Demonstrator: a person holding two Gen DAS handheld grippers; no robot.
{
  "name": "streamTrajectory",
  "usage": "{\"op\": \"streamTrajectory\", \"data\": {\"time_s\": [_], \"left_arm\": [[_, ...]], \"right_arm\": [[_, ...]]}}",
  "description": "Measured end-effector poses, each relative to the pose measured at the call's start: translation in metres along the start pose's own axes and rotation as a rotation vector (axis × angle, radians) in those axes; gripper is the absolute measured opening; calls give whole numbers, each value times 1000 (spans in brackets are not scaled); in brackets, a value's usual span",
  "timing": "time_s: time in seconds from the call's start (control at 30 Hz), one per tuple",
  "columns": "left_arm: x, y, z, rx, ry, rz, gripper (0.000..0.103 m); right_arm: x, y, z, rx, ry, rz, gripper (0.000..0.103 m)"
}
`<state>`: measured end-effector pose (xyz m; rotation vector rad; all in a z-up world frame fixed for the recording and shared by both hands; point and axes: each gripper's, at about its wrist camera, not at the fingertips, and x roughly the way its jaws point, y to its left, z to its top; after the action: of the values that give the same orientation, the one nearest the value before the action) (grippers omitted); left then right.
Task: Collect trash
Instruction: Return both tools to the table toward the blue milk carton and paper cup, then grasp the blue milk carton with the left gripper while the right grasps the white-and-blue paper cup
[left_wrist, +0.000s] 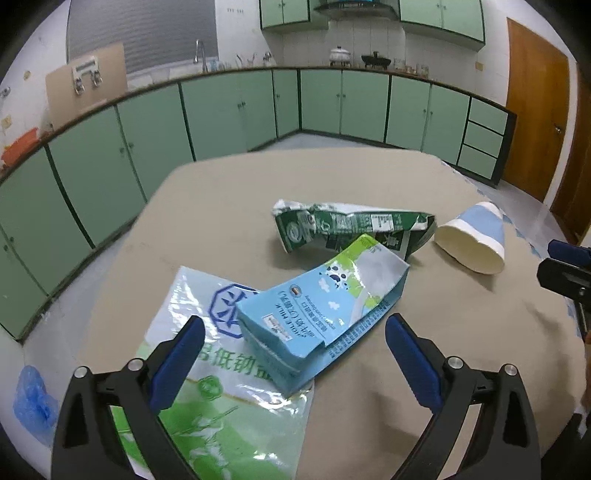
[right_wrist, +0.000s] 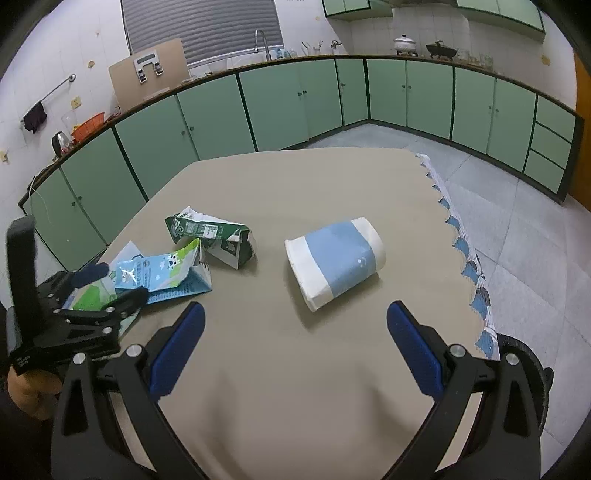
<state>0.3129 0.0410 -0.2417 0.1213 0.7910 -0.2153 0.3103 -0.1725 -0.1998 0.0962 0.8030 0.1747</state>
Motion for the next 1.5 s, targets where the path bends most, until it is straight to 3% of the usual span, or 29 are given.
{"op": "streamTrajectory", "data": {"time_s": [0.13, 0.37, 0.53, 0.7, 0.73, 0.77, 0.9, 1.27, 1.3, 1.43, 1.5], "left_arm": [[-4, -12, -3, 22, 0, -52, 93], [-19, -36, -8, 40, -10, -210, 93], [-27, -32, -5, 78, -89, -71, 93], [2, -26, -4, 92, -12, -13, 93], [7, -26, -6, 96, 7, -12, 86], [10, -27, -7, 95, 21, -17, 67], [0, -30, -10, 70, -2, -51, 47], [-34, -44, -13, -1, -112, -94, 46], [-37, -44, -13, -15, -120, -101, 46], [-41, -49, -17, -22, -127, -108, 46], [-42, -51, -18, -14, -125, -110, 46]], "right_arm": [[-1, -4, 1, -1, -2, -4, 96], [-5, -8, -4, 5, -2, -11, 96], [-10, -11, -4, 18, -12, -12, 96], [-10, -12, -5, 18, -14, -11, 96], [-11, -12, -5, 19, -16, -13, 96], [-11, -12, -4, 18, -18, -14, 96], [-8, -15, -7, 15, -11, -20, 96], [17, -8, -10, 22, 3, -42, 95], [21, -8, -10, 27, 6, -53, 94], [40, -10, -7, 57, 47, -70, 71], [49, -12, -6, 66, 66, -92, 71]]}}
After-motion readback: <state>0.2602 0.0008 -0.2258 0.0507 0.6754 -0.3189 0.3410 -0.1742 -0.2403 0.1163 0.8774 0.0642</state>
